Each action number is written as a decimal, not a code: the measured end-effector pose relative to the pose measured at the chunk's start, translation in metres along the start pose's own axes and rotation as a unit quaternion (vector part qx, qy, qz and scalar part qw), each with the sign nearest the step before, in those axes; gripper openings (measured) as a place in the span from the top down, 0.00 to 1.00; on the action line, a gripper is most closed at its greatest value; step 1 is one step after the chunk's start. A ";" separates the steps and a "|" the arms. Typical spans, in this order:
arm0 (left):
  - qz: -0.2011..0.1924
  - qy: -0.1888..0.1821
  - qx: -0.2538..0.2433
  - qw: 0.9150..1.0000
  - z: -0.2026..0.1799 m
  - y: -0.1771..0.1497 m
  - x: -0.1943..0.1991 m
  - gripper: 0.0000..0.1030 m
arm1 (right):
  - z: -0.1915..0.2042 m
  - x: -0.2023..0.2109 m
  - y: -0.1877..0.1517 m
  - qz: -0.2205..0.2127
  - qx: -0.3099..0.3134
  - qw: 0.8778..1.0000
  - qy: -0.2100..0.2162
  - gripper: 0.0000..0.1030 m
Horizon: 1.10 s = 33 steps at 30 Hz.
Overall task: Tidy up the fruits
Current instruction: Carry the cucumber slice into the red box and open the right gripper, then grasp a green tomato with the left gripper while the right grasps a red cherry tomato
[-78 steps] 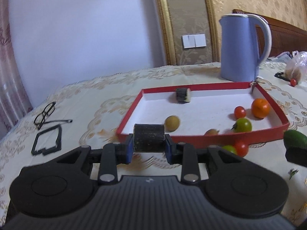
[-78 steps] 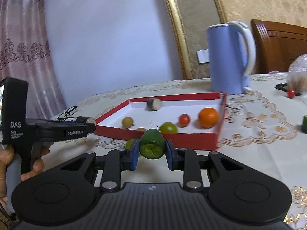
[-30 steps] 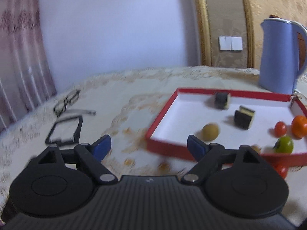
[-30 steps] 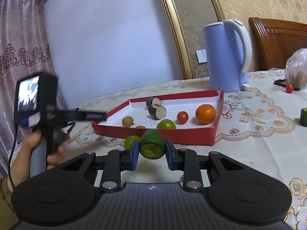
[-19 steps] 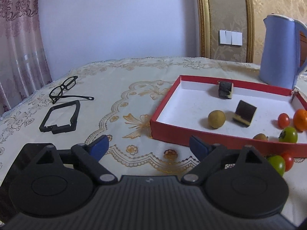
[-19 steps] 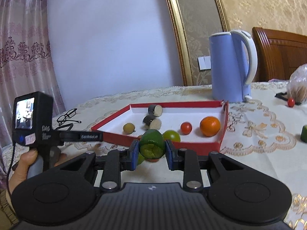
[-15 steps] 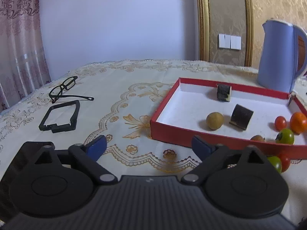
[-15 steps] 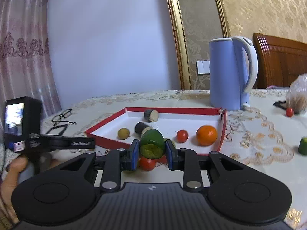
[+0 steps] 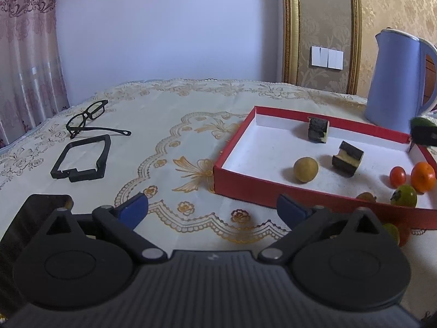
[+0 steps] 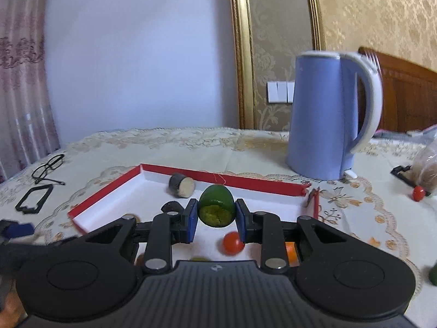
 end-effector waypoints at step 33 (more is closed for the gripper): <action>-0.040 -0.204 -0.200 0.957 -0.118 -0.018 0.053 0.22 | -0.044 0.089 -0.061 -0.069 -0.071 0.993 -0.059 0.17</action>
Point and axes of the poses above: each gripper's, at about its wrist camera, not at the fingertips, and x roughly against the way its jaws point, z to its left, y to its top, the point moved 10 cm from there along -x, roughly the way its jaws point, and after that the axes turned 4 degrees about -x, right-handed, at the moved point
